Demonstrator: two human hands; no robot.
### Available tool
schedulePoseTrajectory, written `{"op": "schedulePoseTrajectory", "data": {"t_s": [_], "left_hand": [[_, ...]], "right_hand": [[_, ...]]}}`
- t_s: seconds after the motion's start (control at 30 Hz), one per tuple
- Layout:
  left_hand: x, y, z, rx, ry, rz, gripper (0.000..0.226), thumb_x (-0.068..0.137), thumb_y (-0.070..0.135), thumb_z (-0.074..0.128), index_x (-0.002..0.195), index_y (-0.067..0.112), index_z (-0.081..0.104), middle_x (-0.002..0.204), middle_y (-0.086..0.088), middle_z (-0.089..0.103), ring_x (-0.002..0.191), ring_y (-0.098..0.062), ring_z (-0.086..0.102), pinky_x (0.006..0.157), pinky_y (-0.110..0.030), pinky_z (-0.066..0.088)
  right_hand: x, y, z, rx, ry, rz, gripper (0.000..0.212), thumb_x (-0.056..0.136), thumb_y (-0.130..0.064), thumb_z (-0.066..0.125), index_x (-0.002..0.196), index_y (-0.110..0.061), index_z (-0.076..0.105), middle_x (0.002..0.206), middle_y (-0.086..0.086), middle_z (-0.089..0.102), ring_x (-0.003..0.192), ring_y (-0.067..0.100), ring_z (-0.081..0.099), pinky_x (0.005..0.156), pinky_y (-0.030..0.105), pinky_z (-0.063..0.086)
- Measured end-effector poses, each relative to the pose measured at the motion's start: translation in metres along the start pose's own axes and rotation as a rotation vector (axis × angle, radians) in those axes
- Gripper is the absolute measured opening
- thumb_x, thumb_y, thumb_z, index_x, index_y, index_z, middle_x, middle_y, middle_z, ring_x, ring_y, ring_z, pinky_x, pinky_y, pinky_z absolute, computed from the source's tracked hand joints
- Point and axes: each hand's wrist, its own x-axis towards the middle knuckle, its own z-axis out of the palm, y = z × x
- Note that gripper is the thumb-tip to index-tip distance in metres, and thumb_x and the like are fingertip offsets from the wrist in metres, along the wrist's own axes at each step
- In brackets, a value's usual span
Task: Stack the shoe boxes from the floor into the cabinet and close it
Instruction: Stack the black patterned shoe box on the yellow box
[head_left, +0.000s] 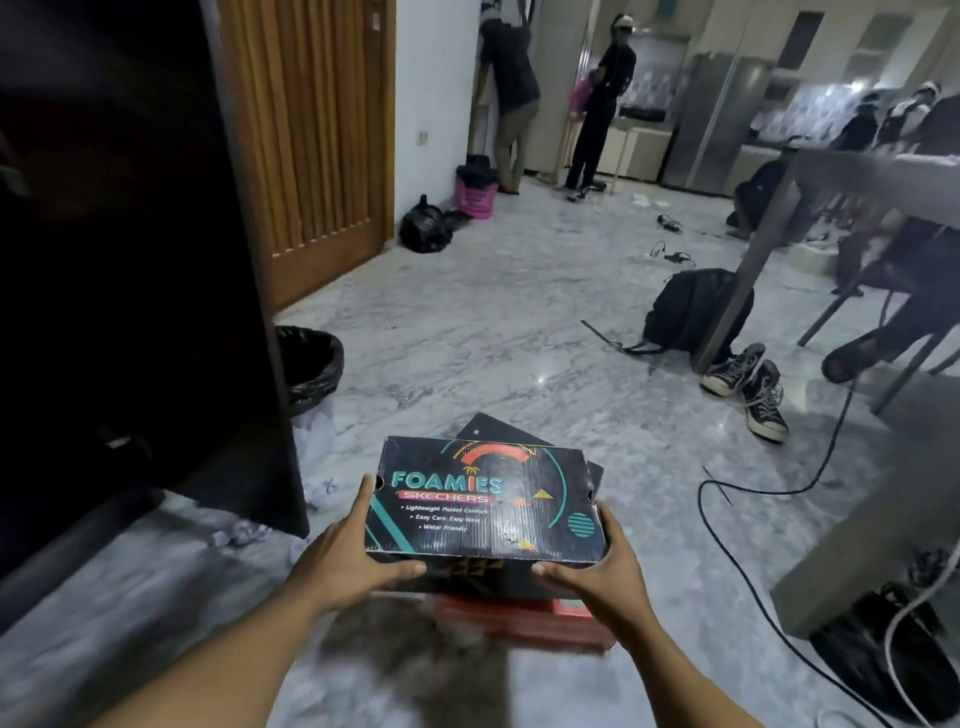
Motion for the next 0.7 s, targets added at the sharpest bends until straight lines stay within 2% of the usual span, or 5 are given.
{"op": "schedulePoseTrajectory", "data": {"t_s": [0.17, 0.23, 0.33, 0.57, 0.7], "left_hand": [[-0.063, -0.039, -0.062, -0.007, 0.094, -0.027, 0.14, 0.049, 0.075, 0.083, 0.155, 0.044, -0.003, 0.133, 0.017, 0.059, 0.114, -0.007, 0.057, 0.097, -0.025, 0.045], [-0.09, -0.053, -0.092, 0.01, 0.119, -0.047, 0.14, 0.051, 0.071, 0.084, 0.157, 0.036, 0.001, 0.14, 0.011, 0.057, 0.122, -0.01, 0.056, 0.1, -0.026, 0.044], [-0.128, -0.068, -0.142, 0.116, 0.168, -0.118, 0.144, 0.047, 0.081, 0.078, 0.158, 0.032, 0.0, 0.149, 0.008, 0.048, 0.133, -0.015, 0.05, 0.106, -0.03, 0.043], [-0.203, -0.075, -0.261, 0.201, 0.417, -0.191, 0.152, 0.03, 0.095, 0.067, 0.156, 0.041, 0.001, 0.147, 0.003, 0.051, 0.132, -0.02, 0.051, 0.11, -0.035, 0.042], [-0.248, -0.06, -0.333, 0.28, 0.616, -0.207, 0.146, 0.035, 0.091, 0.069, 0.156, 0.038, 0.009, 0.145, 0.001, 0.053, 0.127, -0.021, 0.056, 0.102, -0.032, 0.048]], "right_hand": [[-0.042, -0.036, 0.069, 0.034, -0.057, -0.055, 0.099, 0.041, -0.028, 0.103, 0.129, -0.026, 0.056, 0.115, -0.01, 0.072, 0.106, 0.009, 0.068, 0.085, 0.018, 0.054], [-0.059, -0.053, 0.098, 0.062, -0.098, -0.086, 0.094, 0.044, -0.022, 0.102, 0.127, -0.025, 0.057, 0.114, -0.01, 0.073, 0.103, 0.005, 0.069, 0.079, 0.013, 0.053], [-0.079, -0.086, 0.136, 0.111, -0.171, -0.12, 0.088, 0.047, -0.021, 0.101, 0.125, -0.026, 0.06, 0.112, -0.011, 0.074, 0.099, 0.003, 0.07, 0.076, 0.015, 0.055], [-0.095, -0.202, 0.199, 0.264, -0.336, -0.188, 0.074, 0.053, -0.007, 0.098, 0.116, -0.018, 0.061, 0.101, 0.006, 0.075, 0.082, 0.008, 0.074, 0.059, 0.02, 0.056], [-0.09, -0.28, 0.235, 0.262, -0.404, -0.356, 0.081, 0.045, -0.032, 0.102, 0.116, -0.026, 0.063, 0.106, 0.0, 0.076, 0.1, 0.021, 0.072, 0.084, 0.037, 0.06]]}}
